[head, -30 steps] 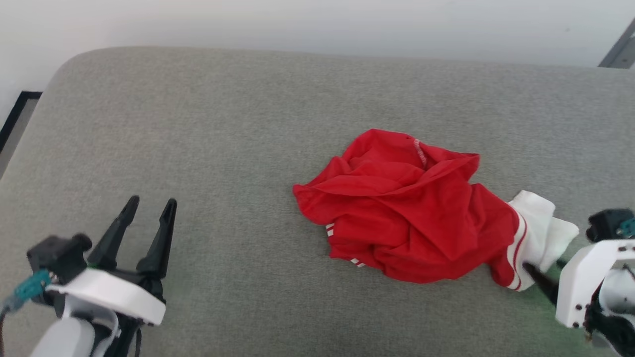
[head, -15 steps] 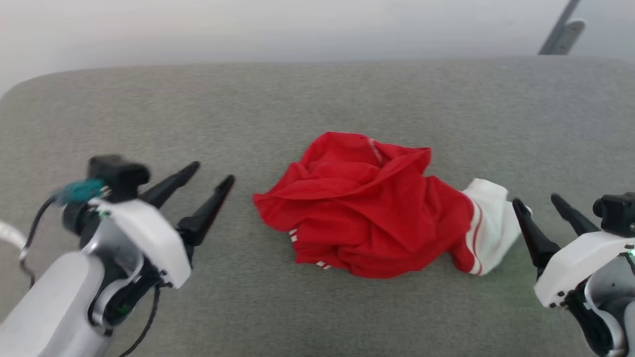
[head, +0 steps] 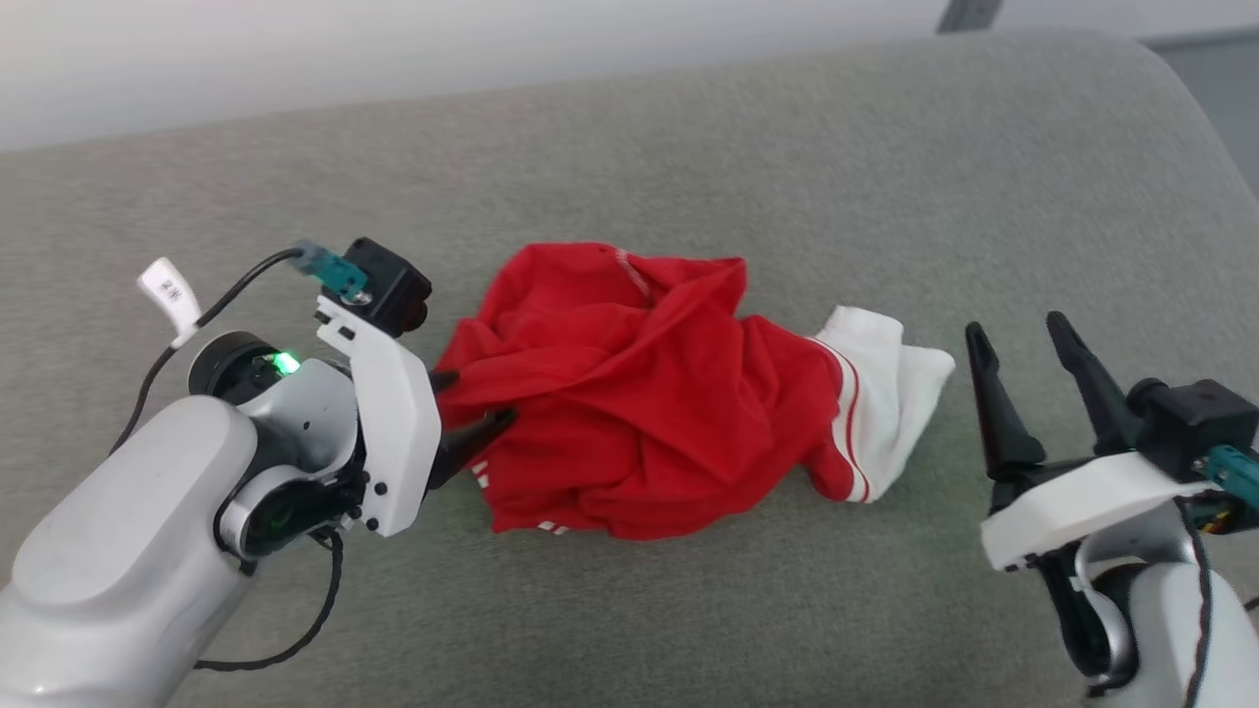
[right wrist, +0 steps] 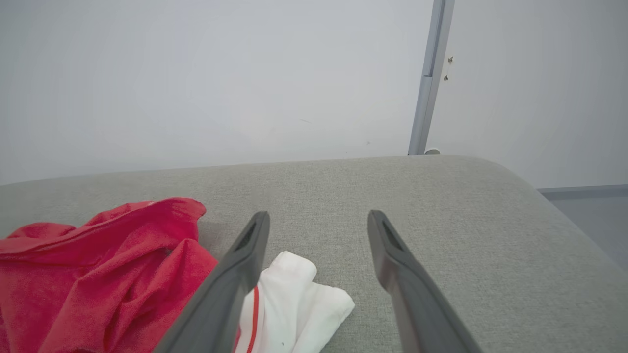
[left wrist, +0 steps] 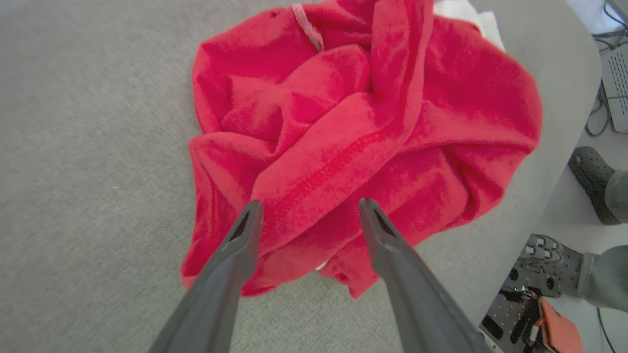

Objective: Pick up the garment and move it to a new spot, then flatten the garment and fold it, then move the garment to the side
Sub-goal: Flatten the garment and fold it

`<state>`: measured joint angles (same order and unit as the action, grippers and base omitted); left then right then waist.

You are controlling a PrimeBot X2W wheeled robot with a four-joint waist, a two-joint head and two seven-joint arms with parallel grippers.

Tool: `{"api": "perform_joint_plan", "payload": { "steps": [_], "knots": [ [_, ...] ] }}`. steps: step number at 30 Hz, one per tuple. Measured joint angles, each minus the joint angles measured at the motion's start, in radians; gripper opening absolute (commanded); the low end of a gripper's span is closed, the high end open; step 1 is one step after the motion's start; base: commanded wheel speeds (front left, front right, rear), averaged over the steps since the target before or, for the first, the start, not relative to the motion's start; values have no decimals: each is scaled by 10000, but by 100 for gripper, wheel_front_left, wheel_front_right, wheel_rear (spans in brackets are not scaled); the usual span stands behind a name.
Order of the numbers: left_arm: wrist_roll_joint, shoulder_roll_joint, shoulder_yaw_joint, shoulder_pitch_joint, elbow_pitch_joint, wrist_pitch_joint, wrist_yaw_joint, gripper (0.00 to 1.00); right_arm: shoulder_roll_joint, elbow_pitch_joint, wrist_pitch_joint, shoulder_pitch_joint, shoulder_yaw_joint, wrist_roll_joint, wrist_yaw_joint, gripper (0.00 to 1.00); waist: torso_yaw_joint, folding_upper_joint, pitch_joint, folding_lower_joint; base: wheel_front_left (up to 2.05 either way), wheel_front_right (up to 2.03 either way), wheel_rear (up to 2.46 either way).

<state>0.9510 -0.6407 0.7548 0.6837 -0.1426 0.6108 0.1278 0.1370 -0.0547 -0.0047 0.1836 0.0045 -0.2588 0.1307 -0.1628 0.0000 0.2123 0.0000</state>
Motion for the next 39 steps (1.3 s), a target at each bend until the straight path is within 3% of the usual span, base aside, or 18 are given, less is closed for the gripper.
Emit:
{"api": "perform_joint_plan", "payload": {
  "steps": [4,7,8,9,15,27,33,39],
  "knots": [
    [184,81,479,496,-681,961,0,100,-159,-504,-267,202,240,-46,0,100,-314,0,323,0,0,0,0],
    [-25,219,755,846,-1254,1057,0,100,-209,-790,-512,387,441,-92,0,100,-496,0,556,0,0,0,0],
    [-31,268,897,941,-1453,1177,0,82,-224,-859,-577,458,514,-123,0,100,-549,0,625,0,0,0,0],
    [-44,293,1035,979,-1569,1206,0,0,-247,-947,-631,533,583,-163,0,100,-603,0,684,0,0,0,0],
    [-90,261,1239,1643,-2144,947,0,0,-249,-1327,-1018,735,627,-313,0,100,-643,0,890,0,0,0,0],
    [-1131,155,1091,4206,-2819,-993,0,0,-221,-1434,-1344,1096,493,-366,0,100,-484,0,1238,0,0,0,0],
    [-1708,481,1820,5361,-3444,-2123,2,0,-311,-1494,-1488,1419,694,-362,0,100,-782,0,1648,0,0,0,0],
    [-1369,803,2926,5881,-4525,-2251,12,0,-439,-1724,-1645,1751,959,-370,0,100,-1205,0,2105,0,0,0,0]
  ]
}}
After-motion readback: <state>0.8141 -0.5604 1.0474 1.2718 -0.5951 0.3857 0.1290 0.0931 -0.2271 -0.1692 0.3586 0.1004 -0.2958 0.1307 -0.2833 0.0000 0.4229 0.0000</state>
